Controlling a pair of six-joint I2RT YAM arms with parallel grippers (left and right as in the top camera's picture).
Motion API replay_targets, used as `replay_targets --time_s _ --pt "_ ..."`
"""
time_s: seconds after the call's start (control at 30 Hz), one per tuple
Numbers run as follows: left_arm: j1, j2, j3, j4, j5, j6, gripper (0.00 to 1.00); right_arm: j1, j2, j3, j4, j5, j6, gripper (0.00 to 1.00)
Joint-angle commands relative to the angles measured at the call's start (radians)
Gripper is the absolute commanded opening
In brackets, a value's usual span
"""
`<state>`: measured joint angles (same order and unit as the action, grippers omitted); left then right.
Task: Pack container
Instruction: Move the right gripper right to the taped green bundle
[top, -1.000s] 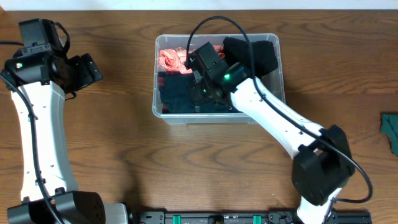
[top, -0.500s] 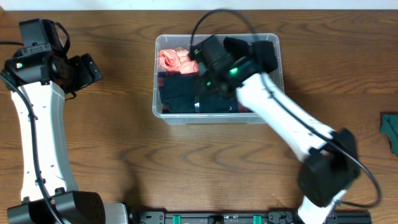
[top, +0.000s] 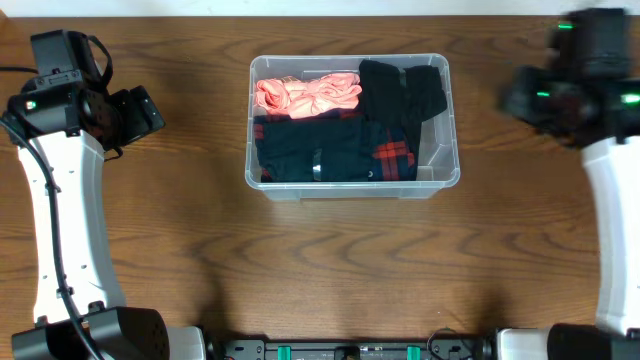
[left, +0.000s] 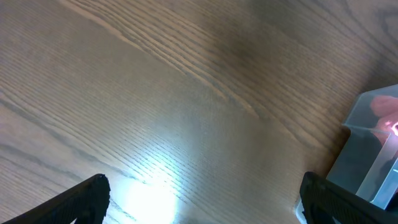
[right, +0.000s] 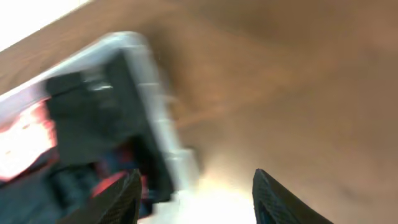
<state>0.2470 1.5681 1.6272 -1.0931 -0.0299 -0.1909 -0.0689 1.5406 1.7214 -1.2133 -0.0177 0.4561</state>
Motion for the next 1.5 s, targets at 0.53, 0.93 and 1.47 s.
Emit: replay_targets --time_s 0.53,0.93,1.47 --pt "0.005 0.002 -0.001 -0.002 -0.005 -0.013 0.98 -0.819 0.004 -0.425 0.204 -0.095 -0.01 0.54" --pt "0.005 0.002 -0.001 -0.002 -0.005 -0.013 0.98 -0.991 0.006 -0.655 0.671 -0.212 -0.289 0.69" --pt "0.005 0.002 -0.001 -0.002 -0.005 -0.013 0.98 -1.041 0.217 -0.685 0.858 -0.265 -0.289 0.9"
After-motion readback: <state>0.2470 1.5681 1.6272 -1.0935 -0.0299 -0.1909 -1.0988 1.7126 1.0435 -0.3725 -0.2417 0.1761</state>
